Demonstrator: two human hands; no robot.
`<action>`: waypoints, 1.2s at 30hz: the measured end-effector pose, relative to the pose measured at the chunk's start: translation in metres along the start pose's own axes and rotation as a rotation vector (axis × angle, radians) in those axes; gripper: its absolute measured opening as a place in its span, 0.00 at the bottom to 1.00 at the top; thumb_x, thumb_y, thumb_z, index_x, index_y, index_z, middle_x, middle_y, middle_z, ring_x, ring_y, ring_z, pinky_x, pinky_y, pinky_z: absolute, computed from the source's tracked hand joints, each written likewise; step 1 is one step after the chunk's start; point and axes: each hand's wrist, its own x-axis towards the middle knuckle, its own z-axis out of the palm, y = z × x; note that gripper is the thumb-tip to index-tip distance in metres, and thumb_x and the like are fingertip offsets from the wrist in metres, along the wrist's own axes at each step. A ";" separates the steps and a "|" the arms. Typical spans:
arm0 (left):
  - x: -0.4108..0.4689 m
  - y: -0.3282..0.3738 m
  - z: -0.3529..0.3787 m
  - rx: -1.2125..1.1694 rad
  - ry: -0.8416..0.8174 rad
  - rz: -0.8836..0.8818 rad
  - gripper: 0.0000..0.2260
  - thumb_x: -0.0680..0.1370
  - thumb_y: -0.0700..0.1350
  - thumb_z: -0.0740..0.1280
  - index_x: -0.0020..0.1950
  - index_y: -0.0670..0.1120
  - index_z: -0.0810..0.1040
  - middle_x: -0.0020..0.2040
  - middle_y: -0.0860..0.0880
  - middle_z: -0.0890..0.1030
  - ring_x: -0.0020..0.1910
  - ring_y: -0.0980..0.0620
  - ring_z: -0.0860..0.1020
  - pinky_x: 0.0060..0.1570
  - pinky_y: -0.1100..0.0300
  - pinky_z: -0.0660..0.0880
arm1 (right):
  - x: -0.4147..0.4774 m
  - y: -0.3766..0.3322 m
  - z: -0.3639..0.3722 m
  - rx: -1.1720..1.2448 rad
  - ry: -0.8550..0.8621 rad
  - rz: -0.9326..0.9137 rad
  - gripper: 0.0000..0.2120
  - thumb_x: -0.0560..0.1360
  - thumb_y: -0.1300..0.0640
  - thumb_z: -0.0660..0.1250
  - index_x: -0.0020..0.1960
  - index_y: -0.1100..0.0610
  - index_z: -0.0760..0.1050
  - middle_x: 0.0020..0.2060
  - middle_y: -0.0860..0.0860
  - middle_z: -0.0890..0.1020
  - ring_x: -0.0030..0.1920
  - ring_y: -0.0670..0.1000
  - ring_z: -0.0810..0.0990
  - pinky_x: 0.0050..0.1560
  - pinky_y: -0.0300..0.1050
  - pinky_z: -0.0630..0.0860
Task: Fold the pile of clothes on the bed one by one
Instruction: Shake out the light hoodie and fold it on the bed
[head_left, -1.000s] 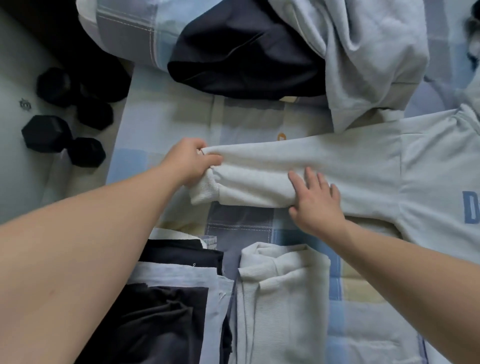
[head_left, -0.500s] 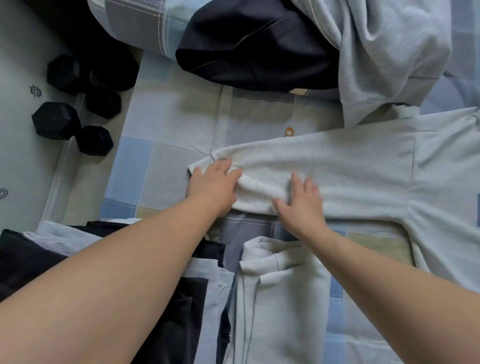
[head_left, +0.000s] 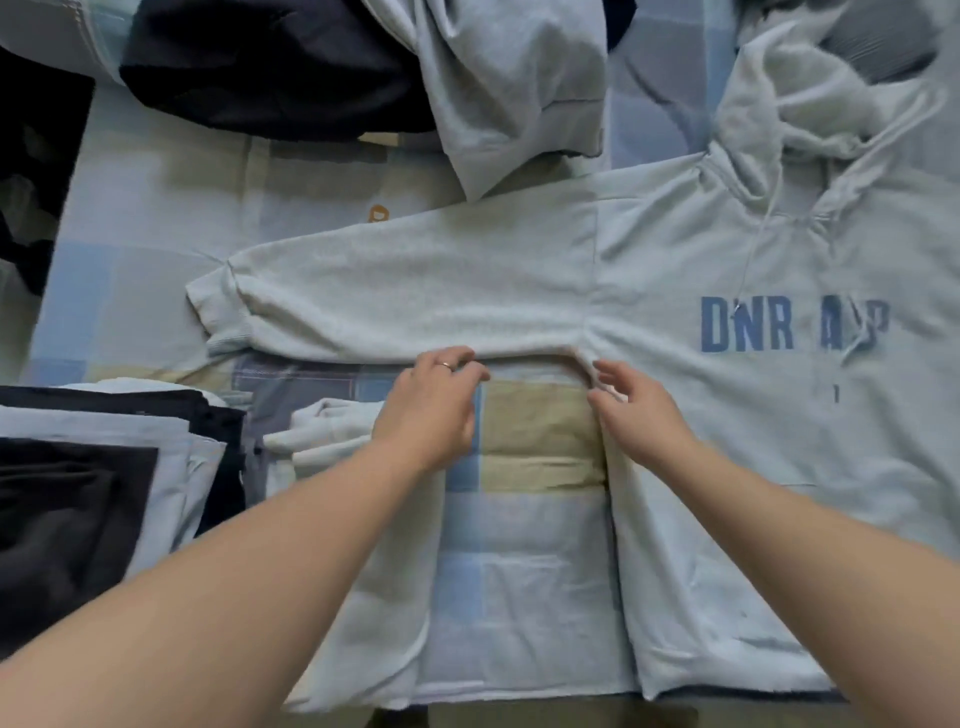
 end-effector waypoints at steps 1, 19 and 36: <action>-0.005 0.027 0.016 -0.025 -0.033 0.020 0.20 0.77 0.44 0.65 0.70 0.51 0.73 0.73 0.48 0.69 0.69 0.42 0.69 0.63 0.49 0.71 | -0.006 0.034 -0.021 -0.077 0.013 0.024 0.24 0.79 0.55 0.67 0.74 0.53 0.70 0.69 0.53 0.76 0.70 0.54 0.73 0.70 0.47 0.68; -0.127 0.279 0.256 -0.545 -0.041 -0.707 0.16 0.77 0.53 0.71 0.55 0.47 0.67 0.63 0.44 0.71 0.50 0.46 0.73 0.50 0.53 0.70 | -0.166 0.402 -0.113 -0.962 -0.261 -0.230 0.46 0.73 0.46 0.73 0.80 0.45 0.47 0.81 0.53 0.42 0.81 0.60 0.45 0.76 0.62 0.54; -0.165 0.224 0.258 0.090 -0.032 0.072 0.05 0.77 0.41 0.68 0.51 0.48 0.74 0.50 0.49 0.78 0.53 0.43 0.75 0.45 0.54 0.60 | -0.179 0.398 -0.076 -0.590 0.271 -0.515 0.04 0.73 0.64 0.73 0.45 0.59 0.78 0.47 0.52 0.80 0.47 0.61 0.74 0.45 0.55 0.71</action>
